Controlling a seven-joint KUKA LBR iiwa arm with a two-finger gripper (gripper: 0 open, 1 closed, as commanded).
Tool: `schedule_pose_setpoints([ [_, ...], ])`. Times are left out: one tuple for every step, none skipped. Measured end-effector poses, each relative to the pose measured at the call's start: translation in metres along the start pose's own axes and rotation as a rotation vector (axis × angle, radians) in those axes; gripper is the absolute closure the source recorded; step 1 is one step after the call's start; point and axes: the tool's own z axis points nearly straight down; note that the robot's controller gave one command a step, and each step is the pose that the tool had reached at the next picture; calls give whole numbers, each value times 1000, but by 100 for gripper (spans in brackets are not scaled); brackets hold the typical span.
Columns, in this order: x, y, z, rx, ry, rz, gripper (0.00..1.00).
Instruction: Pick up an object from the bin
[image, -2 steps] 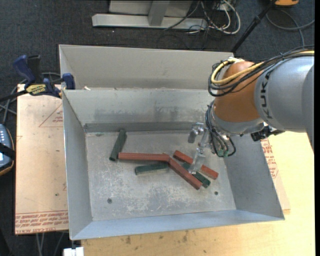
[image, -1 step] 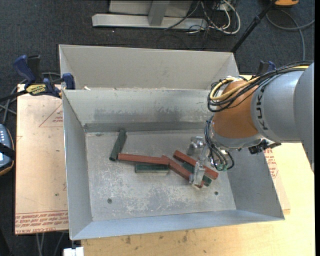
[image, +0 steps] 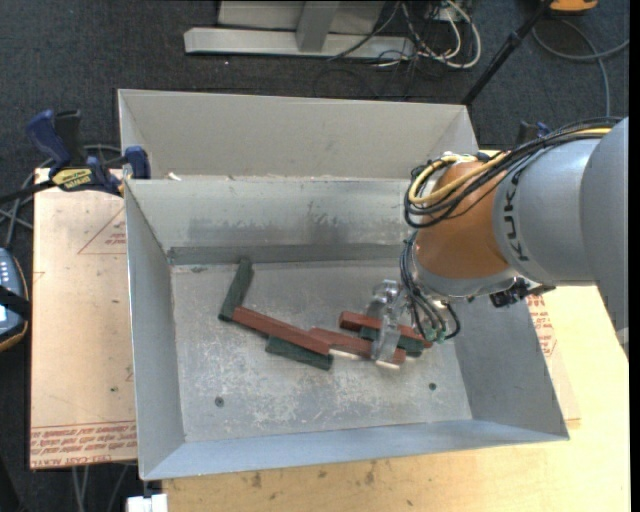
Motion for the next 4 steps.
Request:
schedule_pose_setpoints([
  [0,0,0,0,0,0,100],
  [1,0,-4,0,3,0,100],
  [2,0,-19,-1,12,0,100],
  [0,1,-30,-2,8,-1,100],
])
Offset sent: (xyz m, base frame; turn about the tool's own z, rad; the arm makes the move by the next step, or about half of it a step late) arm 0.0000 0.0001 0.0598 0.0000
